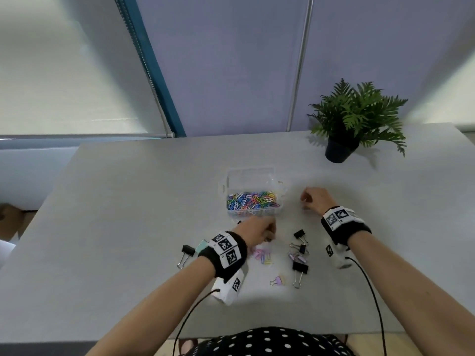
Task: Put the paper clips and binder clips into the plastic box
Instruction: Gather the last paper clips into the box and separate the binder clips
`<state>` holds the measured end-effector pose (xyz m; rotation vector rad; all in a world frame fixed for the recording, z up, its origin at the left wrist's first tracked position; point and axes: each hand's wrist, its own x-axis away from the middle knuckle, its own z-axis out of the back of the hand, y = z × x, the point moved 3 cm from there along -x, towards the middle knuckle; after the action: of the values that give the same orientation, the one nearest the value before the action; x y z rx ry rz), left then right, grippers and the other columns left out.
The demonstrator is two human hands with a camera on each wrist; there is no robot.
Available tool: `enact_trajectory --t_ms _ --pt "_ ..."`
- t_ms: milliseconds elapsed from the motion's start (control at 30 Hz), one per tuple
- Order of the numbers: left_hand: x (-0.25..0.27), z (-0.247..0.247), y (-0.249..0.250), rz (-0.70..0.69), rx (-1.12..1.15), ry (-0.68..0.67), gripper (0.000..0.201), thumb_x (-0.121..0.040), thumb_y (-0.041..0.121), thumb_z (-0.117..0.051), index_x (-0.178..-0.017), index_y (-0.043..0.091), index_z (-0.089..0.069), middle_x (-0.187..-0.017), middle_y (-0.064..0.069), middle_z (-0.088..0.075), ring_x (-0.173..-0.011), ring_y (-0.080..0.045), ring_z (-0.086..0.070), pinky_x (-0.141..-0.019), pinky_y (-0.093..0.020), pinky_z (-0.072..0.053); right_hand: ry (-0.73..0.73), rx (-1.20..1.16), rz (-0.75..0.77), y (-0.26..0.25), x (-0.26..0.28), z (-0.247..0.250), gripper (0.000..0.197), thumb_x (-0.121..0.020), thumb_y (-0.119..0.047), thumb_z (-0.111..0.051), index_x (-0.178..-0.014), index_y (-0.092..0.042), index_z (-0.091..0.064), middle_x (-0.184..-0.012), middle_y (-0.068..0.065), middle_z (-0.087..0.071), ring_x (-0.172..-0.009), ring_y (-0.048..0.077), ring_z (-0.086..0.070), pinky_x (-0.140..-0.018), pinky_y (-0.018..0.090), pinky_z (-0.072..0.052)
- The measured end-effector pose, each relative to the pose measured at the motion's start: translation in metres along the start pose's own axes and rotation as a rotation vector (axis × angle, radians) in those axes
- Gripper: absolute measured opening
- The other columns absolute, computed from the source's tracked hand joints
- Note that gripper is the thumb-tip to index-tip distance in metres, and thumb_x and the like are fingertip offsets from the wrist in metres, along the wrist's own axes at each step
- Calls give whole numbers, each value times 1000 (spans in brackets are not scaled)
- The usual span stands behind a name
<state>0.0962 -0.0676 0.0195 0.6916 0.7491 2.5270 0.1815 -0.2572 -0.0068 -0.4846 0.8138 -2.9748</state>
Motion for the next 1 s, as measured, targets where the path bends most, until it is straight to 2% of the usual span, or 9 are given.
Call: enact_trajectory --t_ms 133,233,333,467,567,733,833,933,1000 --pt "-6 54 -23 38 73 223 10 -90 5 -51 -96 3 -58 -94 -12 -68 -77 -18 -60 -74 -22 -46 15 25 30 3 4 -11 21 -67 13 -63 -84 1 -61 -92 25 -62 -81 31 -58 -77 37 -47" --pt "-19 80 -43 105 -11 373 11 -89 6 -53 -97 4 -60 -97 -13 -69 -84 -22 -62 -82 -30 -50 16 10 44 15 -5 -22 35 -65 15 -53 -62 -20 -53 -76 19 -63 -72 31 -61 -70 40 -52" --pt "-27 82 -57 183 -25 380 13 -88 3 -53 -96 5 -62 -98 -15 -69 -93 -29 -64 -88 -36 -51 40 32 45 28 -10 -30 33 -62 6 -53 -55 -26 -47 -68 9 -64 -67 34 -62 -68 45 -55" --pt "-26 74 -61 170 -7 369 23 -90 -1 -49 -108 2 -61 -112 -16 -66 -106 -27 -60 -96 -29 -44 30 57 46 10 11 -22 26 -69 1 -57 -64 -25 -56 -84 11 -68 -81 32 -63 -77 40 -52" --pt "-16 77 -66 129 62 429 33 -89 -4 -48 -119 5 -56 -120 -12 -62 -111 -23 -58 -97 -23 -40 28 11 31 4 16 -19 18 -73 6 -54 -78 -6 -67 -93 18 -66 -89 34 -61 -82 38 -49" --pt "5 82 -65 34 122 588 29 -90 -5 -47 -114 5 -60 -113 -12 -65 -103 -19 -61 -95 -23 -45 118 -191 148 -28 18 -2 13 -77 7 -58 -80 -3 -65 -84 10 -57 -74 23 -56 -74 30 -47" --pt "10 63 -46 -51 108 450 24 -90 -2 -47 -105 6 -64 -107 -9 -68 -92 -10 -61 -88 -16 -45 121 -311 246 -60 15 3 11 -80 7 -58 -84 1 -65 -85 13 -62 -66 15 -56 -66 19 -48" --pt "12 33 -28 -135 -16 173 22 -89 1 -48 -101 8 -65 -102 -7 -69 -91 -17 -64 -88 -27 -51 103 -267 362 -81 15 1 18 -80 10 -54 -91 2 -66 -91 16 -68 -75 17 -60 -69 3 -44" --pt "16 16 -23 -135 -117 56 21 -90 7 -49 -103 9 -64 -105 -7 -67 -97 -20 -61 -88 -32 -49 65 -178 441 -87 24 -3 20 -80 10 -53 -93 1 -66 -94 15 -68 -84 21 -63 -79 13 -47"
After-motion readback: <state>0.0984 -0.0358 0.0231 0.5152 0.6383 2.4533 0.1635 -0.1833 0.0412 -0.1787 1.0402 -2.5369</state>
